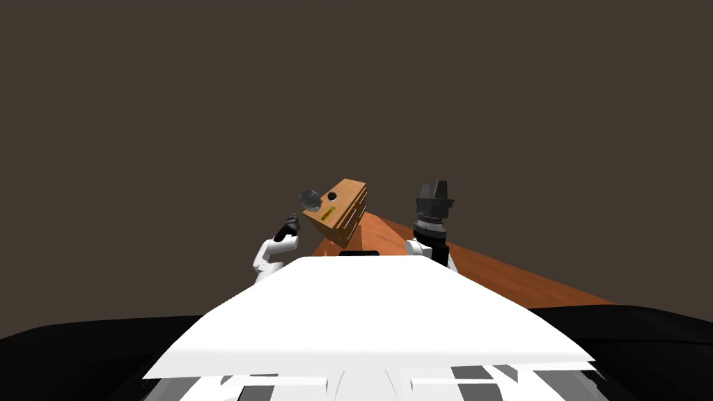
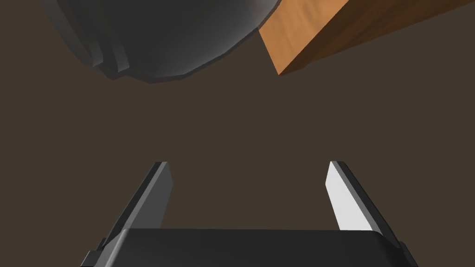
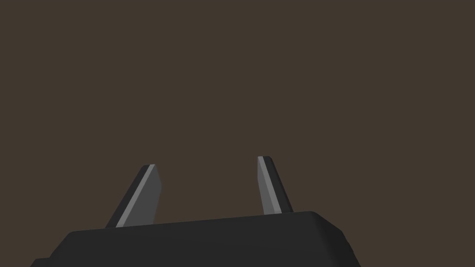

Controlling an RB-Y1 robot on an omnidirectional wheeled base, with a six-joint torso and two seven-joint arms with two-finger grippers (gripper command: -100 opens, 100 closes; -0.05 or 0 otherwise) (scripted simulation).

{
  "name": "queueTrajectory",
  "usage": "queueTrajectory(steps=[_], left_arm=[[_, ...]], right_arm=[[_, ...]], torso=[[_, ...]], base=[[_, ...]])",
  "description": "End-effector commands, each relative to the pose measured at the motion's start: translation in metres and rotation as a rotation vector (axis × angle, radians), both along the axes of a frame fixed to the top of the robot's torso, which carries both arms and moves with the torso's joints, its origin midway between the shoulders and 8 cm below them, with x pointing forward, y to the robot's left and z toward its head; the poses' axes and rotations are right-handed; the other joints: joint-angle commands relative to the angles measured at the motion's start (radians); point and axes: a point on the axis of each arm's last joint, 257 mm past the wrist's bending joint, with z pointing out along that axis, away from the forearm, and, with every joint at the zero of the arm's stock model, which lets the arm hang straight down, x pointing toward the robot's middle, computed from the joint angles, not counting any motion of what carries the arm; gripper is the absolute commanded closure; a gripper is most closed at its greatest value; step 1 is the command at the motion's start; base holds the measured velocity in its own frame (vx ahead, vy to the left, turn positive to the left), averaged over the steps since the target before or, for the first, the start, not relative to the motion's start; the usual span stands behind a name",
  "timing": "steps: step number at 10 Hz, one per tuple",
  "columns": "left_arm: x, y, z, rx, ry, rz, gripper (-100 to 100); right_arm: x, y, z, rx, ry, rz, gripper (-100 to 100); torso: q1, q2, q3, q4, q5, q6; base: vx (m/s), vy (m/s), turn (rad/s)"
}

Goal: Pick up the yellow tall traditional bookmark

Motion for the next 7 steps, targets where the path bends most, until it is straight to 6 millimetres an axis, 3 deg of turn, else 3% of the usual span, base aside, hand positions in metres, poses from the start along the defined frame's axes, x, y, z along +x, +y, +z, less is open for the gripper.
queueTrajectory(steps=[1,2,3,5,6,7], left_arm=[[-0.010,0.011,-0.009,-0.016,0.042,0.036,-100],[-0.011,0.012,-0.012,-0.019,0.052,0.041,-100],[-0.019,0.031,-0.020,-0.035,0.083,0.093,-100],[-0.026,0.032,-0.028,-0.046,0.116,0.109,-100],[-0.034,0.050,-0.034,-0.063,0.142,0.160,-100],[-0.037,0.051,-0.038,-0.068,0.158,0.168,-100]], right_arm=[[0.000,0.000,0.000,0.000,0.000,0.000,0],[0.000,0.000,0.000,0.000,0.000,0.000,0],[0.000,0.000,0.000,0.000,0.000,0.000,0],[0.000,0.000,0.000,0.000,0.000,0.000,0],[0.000,0.000,0.000,0.000,0.000,0.000,0],[0.000,0.000,0.000,0.000,0.000,0.000,0]], torso=[[0.000,0.000,0.000,0.000,0.000,0.000],[0.000,0.000,0.000,0.000,0.000,0.000],[0.001,0.000,0.000,0.000,0.000,0.000],[0.000,-0.001,-0.001,0.000,0.000,0.000],[0.001,0.000,0.000,0.000,0.000,0.000],[0.000,-0.001,0.000,0.000,0.000,0.000]], base=[[0.006,-0.056,-0.046],[0.008,-0.030,0.010],[0.032,-0.049,-0.097],[0.014,-0.046,-0.018],[0.017,-0.054,-0.086],[0.025,-0.052,-0.050]])
